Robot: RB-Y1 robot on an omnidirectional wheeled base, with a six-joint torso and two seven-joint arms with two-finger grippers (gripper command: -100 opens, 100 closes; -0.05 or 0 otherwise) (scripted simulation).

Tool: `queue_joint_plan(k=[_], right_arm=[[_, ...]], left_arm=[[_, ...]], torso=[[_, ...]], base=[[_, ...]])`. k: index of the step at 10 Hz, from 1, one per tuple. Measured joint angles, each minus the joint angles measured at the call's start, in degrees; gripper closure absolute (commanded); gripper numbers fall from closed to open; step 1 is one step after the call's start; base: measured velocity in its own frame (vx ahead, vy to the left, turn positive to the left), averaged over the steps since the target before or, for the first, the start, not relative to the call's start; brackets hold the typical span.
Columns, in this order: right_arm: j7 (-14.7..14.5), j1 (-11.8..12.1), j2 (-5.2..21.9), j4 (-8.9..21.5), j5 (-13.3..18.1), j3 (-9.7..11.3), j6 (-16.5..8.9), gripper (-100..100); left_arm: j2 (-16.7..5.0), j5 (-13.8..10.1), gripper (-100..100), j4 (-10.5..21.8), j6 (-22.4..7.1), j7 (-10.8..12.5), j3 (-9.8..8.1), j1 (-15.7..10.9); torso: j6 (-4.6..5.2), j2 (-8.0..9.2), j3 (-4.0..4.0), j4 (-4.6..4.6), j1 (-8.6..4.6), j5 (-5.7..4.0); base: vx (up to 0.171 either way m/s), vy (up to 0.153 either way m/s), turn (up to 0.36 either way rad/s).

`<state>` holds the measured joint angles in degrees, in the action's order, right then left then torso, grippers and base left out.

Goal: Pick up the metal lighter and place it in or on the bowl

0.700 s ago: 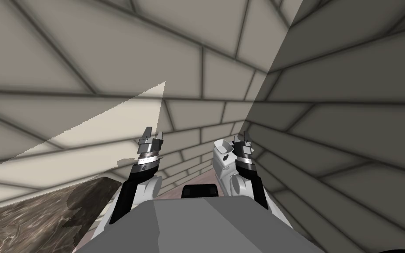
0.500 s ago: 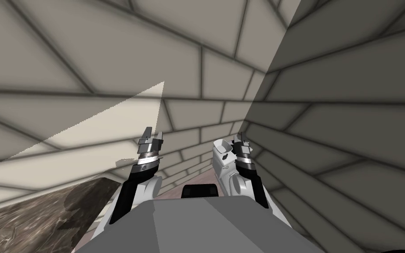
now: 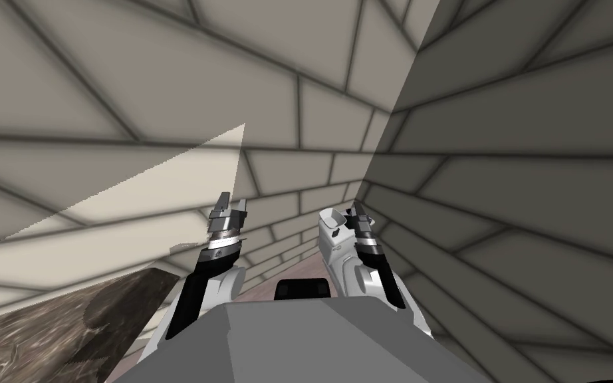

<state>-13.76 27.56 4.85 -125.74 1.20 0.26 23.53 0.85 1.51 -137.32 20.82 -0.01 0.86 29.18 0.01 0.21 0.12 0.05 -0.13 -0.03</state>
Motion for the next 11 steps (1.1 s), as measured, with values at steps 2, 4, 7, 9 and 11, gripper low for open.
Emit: queue_joint_plan(k=[2,4,7,9,11], right_arm=[[-2.1,-0.7,1.1,2.0,2.0,-0.3,-0.5,-100],[-4.2,-1.3,2.3,4.1,3.9,-1.0,-1.3,-100],[-8.4,-2.8,2.9,8.2,7.7,-1.4,-2.2,-100],[-11.1,-2.8,3.5,10.3,10.1,-1.8,-2.4,-100],[-13.8,-3.2,4.2,12.7,12.6,-2.3,-2.7,-100]], left_arm=[[0.0,0.0,0,0.0,0.0,0.0,0.0,0.0],[0.0,0.0,0,0.0,0.0,0.0,0.0,0.0],[0.0,0.0,0,0.0,0.0,0.0,0.0,0.0],[0.0,0.0,0,0.0,0.0,0.0,0.0,0.0],[0.0,0.0,0,0.0,0.0,0.0,0.0,0.0]], torso=[[-0.01,-0.01,-0.01,0.0,0.06,0.02],[-0.01,-0.02,-0.01,0.0,0.06,0.01],[-0.01,-0.05,-0.03,-0.01,0.1,0.02],[-0.01,-0.06,-0.03,-0.01,0.11,0.02],[-0.02,-0.12,-0.07,-0.02,0.13,0.03]], base=[[-0.05,-0.014,-0.05],[-0.047,-0.012,-0.06],[-0.044,-0.008,-0.038],[-0.029,-0.005,-0.022],[-0.02,0.003,-0.013]])
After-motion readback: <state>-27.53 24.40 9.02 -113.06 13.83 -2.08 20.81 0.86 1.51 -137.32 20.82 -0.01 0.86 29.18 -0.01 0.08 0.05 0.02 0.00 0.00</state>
